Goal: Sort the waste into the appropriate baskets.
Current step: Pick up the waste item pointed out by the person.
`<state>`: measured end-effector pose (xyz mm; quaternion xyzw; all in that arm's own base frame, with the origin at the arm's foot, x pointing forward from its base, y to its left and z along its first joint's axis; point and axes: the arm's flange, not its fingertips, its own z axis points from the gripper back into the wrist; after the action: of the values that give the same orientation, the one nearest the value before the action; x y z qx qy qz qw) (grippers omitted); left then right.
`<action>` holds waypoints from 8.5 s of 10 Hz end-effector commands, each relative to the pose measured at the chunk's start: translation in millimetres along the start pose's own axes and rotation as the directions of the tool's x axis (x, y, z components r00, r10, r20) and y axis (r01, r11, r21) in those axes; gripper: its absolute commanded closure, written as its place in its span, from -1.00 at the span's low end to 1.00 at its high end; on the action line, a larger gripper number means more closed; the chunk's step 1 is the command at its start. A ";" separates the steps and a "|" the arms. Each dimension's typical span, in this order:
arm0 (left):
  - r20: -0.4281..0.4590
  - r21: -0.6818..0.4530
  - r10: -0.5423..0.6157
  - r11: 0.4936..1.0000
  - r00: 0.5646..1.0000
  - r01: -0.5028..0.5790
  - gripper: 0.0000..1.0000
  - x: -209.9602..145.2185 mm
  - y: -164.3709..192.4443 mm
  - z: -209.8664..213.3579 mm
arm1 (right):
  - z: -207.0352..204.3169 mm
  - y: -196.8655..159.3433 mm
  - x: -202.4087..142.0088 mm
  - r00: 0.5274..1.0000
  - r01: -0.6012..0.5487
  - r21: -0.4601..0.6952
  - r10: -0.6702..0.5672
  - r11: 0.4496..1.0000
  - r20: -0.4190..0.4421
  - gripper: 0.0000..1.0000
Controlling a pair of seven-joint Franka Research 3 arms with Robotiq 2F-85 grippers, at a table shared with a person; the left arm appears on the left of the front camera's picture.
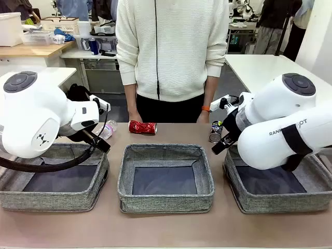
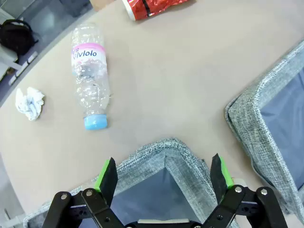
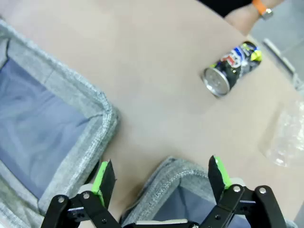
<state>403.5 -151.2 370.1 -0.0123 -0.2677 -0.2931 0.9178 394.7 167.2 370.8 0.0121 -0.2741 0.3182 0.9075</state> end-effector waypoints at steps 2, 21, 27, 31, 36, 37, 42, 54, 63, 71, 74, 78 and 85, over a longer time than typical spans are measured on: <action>0.000 0.000 0.000 1.000 1.000 0.000 -1.00 0.0 0.0 0.0 | 0.0 0.0 0.1 1.000 0.000 0.000 0.000 1.000 0.000 -1.00; 0.203 0.136 -0.051 0.990 0.978 0.023 -1.00 25.6 -4.2 211.1 | 195.6 15.8 6.8 0.998 -0.055 -0.018 0.056 0.998 0.041 -1.00; -0.078 -0.760 0.024 0.645 0.997 -0.075 -1.00 -35.6 41.0 163.8 | 166.5 -40.0 -57.1 0.766 0.518 0.798 -0.583 0.310 -0.271 -1.00; 0.035 -0.835 0.522 0.484 0.852 -0.262 -1.00 -168.2 110.9 172.6 | 170.9 -90.1 -147.6 0.560 0.546 0.830 -0.787 0.114 -0.260 -1.00; -0.045 -0.846 0.802 0.287 0.596 -0.450 -1.00 -249.8 130.3 161.8 | 180.6 -143.7 -218.4 0.373 0.690 0.699 -0.920 0.190 -0.119 -1.00; 0.003 -0.860 0.770 0.327 0.638 -0.392 -1.00 -229.9 210.5 188.7 | 194.4 -200.7 -204.3 0.346 0.634 0.772 -0.912 0.054 -0.219 -1.00; 0.003 -0.860 0.770 0.327 0.638 -0.392 -1.00 -229.9 210.5 188.7 | 194.4 -200.7 -204.3 0.346 0.634 0.772 -0.912 0.054 -0.219 -1.00; 0.003 -0.860 0.770 0.327 0.638 -0.392 -1.00 -229.9 210.5 188.7 | 194.4 -200.7 -204.3 0.346 0.634 0.772 -0.912 0.054 -0.219 -1.00; 0.471 -0.541 0.121 0.822 0.874 0.178 -1.00 -17.9 95.9 168.4 | 194.4 -200.7 -204.3 0.346 0.634 0.772 -0.912 0.054 -0.219 -1.00; 0.325 -0.130 -0.563 0.769 0.760 0.626 -1.00 107.4 -9.1 126.1 | 194.4 -200.7 -204.3 0.346 0.634 0.772 -0.912 0.054 -0.219 -1.00; 0.235 -0.150 -0.543 0.799 0.806 0.582 -1.00 113.5 -10.8 105.4 | 194.4 -200.7 -204.3 0.346 0.634 0.772 -0.912 0.054 -0.219 -1.00; 0.094 -0.173 -0.576 0.794 0.812 0.583 -1.00 191.1 27.2 79.7 | 194.4 -200.7 -204.3 0.346 0.634 0.772 -0.912 0.054 -0.219 -1.00; -0.088 -0.174 -0.745 0.665 0.661 0.726 -1.00 268.2 46.9 -58.6 | 194.4 -200.7 -204.3 0.346 0.634 0.772 -0.912 0.054 -0.219 -1.00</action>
<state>624.4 -264.1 459.6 0.0589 -0.1629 -0.6479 0.7418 282.3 -147.4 460.4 0.5809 -0.2010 -0.1598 0.7724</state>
